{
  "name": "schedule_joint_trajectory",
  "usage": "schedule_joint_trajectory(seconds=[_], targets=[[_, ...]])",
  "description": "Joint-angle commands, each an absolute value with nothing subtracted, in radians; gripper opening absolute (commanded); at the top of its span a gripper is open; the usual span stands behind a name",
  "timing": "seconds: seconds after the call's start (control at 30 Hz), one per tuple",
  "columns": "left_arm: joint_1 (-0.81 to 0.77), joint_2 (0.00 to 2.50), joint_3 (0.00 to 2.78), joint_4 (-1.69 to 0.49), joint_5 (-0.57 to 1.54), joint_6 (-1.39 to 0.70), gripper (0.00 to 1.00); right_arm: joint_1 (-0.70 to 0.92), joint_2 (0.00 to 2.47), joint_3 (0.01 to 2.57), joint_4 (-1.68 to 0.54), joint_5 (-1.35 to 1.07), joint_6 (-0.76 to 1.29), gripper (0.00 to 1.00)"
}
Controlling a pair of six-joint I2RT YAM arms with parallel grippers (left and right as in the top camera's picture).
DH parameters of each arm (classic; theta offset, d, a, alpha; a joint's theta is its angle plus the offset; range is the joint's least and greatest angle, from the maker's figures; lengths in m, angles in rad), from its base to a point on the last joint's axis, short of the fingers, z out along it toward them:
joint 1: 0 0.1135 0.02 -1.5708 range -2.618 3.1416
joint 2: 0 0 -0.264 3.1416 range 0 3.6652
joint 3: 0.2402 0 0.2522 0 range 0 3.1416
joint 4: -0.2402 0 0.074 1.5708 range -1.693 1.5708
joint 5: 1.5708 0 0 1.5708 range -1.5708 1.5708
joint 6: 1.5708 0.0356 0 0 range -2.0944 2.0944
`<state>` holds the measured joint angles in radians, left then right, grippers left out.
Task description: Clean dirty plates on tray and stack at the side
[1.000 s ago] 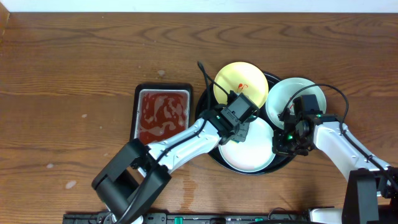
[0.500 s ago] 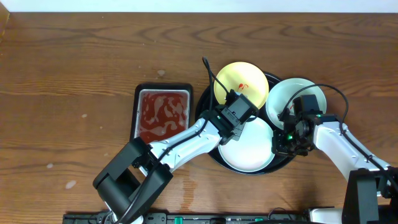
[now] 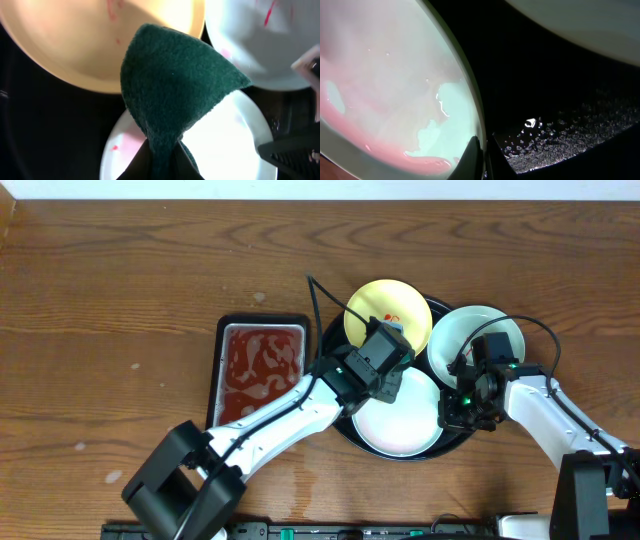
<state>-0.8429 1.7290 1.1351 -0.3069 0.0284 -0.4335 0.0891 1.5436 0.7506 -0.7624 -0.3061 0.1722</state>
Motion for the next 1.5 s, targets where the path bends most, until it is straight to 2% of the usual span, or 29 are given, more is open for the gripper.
schedule_joint_trajectory(seconds=[0.0,0.43,0.8,0.97,1.1,1.47], targets=[[-0.859,1.773,1.116,-0.298,0.072,-0.462,0.08,0.088,1.551,0.746,-0.771,-0.296,0.163,0.01],[-0.818,1.857,1.114,-0.282,0.071,-0.456,0.07,0.088,1.551,0.746,-0.77,-0.296,0.163,0.01],[-0.691,1.859,1.124,-0.274,0.08,-0.3,0.08,0.088,1.551,0.746,-0.772,-0.295,0.163,0.01],[-0.699,1.736,1.132,-0.259,0.097,-0.285,0.08,0.088,1.551,0.746,-0.772,-0.295,0.163,0.01],[-0.714,1.655,1.131,-0.272,0.187,-0.304,0.08,0.088,1.551,0.746,-0.772,-0.296,0.163,0.01],[-0.793,1.719,1.119,-0.25,0.217,-0.341,0.08,0.088,1.551,0.746,-0.775,-0.296,0.163,0.01]])
